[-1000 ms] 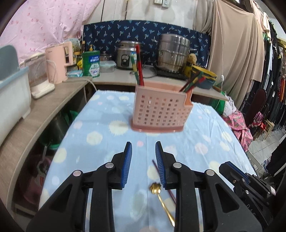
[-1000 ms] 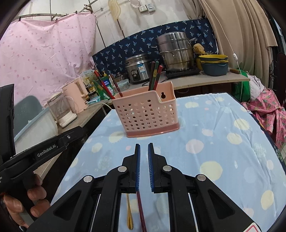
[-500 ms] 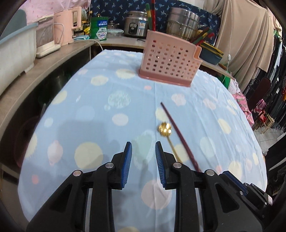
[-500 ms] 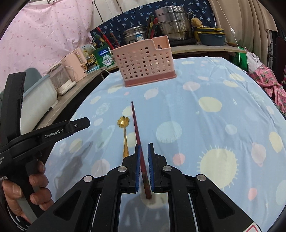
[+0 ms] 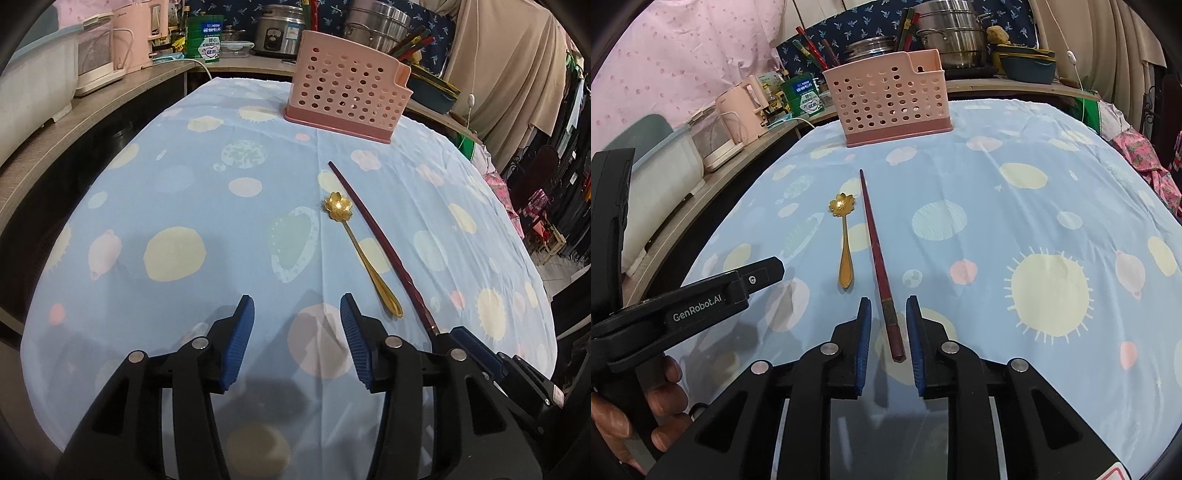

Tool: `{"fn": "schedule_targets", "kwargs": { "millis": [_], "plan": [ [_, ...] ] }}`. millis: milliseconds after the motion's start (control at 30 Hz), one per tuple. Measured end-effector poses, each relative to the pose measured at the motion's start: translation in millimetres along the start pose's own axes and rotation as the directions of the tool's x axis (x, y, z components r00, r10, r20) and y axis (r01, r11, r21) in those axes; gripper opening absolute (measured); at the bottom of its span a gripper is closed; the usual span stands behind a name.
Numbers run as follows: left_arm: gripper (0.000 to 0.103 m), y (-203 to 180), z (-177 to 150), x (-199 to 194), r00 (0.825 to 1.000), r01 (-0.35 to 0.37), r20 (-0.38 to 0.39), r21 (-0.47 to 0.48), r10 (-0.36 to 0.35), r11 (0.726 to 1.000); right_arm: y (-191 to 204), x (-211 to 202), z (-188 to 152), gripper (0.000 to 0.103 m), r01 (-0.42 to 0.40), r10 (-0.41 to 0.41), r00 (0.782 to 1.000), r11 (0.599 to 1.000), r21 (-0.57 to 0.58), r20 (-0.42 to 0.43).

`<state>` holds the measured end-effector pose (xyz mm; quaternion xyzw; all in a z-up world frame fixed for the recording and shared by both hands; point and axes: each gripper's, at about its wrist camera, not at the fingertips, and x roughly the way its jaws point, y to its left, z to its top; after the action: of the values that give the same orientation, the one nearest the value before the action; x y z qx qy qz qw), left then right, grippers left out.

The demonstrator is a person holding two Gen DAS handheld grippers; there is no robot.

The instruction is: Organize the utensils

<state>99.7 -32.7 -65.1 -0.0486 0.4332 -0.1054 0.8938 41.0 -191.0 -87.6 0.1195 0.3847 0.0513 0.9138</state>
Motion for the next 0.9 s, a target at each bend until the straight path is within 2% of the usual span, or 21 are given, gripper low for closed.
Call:
{"fn": "schedule_targets", "kwargs": {
  "millis": [133, 200, 267, 333, 733, 900],
  "plan": [
    [0.058, -1.4, -0.4, -0.3, 1.000, -0.003, 0.004, 0.001, 0.003, 1.000, -0.4, 5.6, -3.9, 0.020, 0.005, -0.005, 1.000, 1.000, -0.004, -0.014],
    [0.058, -2.7, 0.0, -0.4, 1.000, 0.001, 0.004, 0.003, -0.001, 1.000, -0.1, 6.2, -5.5, 0.020, 0.007, -0.007, 1.000, 1.000, -0.013, -0.012],
    [0.059, -4.7, 0.4, 0.0, 1.000, 0.005, 0.003, 0.005, -0.005, 1.000, 0.6, 5.6, -6.0, 0.009, 0.029, -0.029, 1.000, 0.999, -0.031, -0.005],
    [0.061, -7.9, 0.5, 0.9, 1.000, 0.011, 0.002, 0.009, -0.011, 1.000, 0.0, 5.5, -6.8, 0.009, 0.035, -0.035, 0.999, 0.999, -0.038, 0.000],
    [0.062, -38.0, 1.7, 18.5, 0.999, 0.047, -0.027, 0.054, -0.045, 0.997, -24.4, 0.4, -6.1, 0.007, 0.059, -0.060, 0.998, 0.998, 0.029, 0.019],
    [0.062, -47.9, 2.8, 25.9, 0.999, 0.033, -0.021, 0.077, -0.032, 0.996, -29.3, 0.5, -5.3, 0.007, 0.058, -0.059, 0.998, 0.997, 0.043, 0.021]
  ]
}}
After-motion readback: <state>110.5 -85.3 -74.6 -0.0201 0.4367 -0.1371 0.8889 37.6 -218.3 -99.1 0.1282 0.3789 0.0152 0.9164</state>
